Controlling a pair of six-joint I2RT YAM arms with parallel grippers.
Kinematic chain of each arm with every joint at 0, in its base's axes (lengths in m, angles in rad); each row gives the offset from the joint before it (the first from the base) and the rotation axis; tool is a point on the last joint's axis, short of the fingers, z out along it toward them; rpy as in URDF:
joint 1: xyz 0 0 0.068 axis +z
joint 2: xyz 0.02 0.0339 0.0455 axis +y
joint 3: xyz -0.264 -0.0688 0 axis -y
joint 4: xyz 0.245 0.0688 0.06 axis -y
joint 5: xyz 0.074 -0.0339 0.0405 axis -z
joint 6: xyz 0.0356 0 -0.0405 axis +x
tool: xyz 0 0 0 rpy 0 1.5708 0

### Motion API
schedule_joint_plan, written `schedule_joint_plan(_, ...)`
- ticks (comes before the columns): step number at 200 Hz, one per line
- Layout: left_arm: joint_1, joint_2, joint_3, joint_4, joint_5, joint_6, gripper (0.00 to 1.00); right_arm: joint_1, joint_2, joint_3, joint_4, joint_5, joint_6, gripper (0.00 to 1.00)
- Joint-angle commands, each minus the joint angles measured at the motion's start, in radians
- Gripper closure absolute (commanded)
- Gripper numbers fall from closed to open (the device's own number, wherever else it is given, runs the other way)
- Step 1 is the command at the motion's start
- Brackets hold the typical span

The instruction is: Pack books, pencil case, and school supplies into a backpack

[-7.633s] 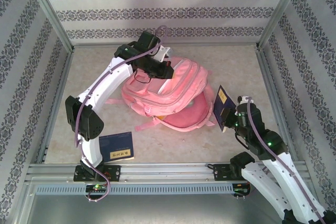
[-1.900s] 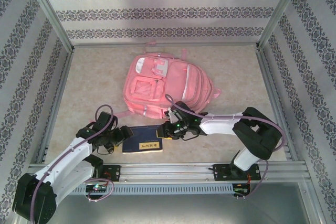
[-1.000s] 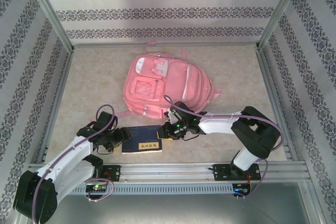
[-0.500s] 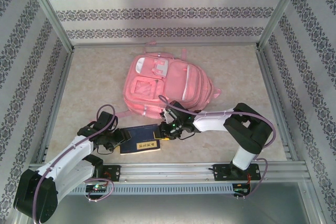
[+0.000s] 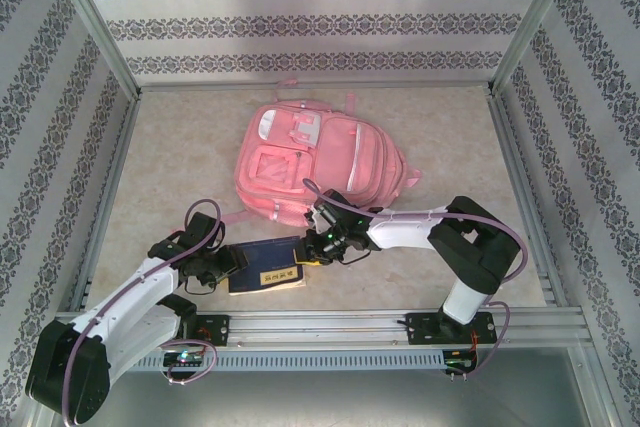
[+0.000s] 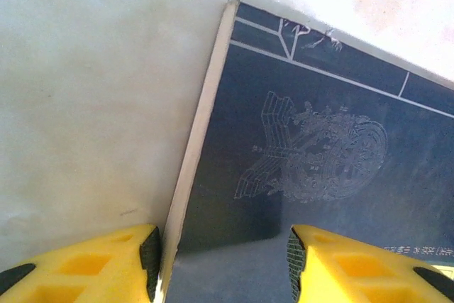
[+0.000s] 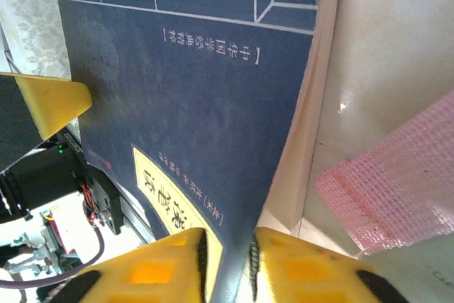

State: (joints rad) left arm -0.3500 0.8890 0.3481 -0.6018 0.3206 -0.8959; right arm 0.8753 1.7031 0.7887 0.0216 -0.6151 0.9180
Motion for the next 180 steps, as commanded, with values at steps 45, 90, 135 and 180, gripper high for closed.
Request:
schedule_joint_plan(45,-0.046,-0.008,0.002,0.139,0.146,0.033,0.49,0.019,0.024,0.038,0.022,0.026,-0.032,1.00)
schedule_joint_plan(90,-0.046,-0.145,0.072,-0.007,0.022,0.039,0.20,0.022,-0.153,0.034,-0.224,0.185,-0.253,1.00)
schedule_joint_plan(135,-0.052,-0.146,0.213,-0.079,0.028,0.129,0.19,0.024,-0.325,0.031,-0.390,0.327,-0.428,1.00)
schedule_joint_plan(180,-0.072,-0.098,0.385,-0.141,0.032,0.301,0.21,0.025,-0.508,0.043,-0.452,0.430,-0.599,1.00)
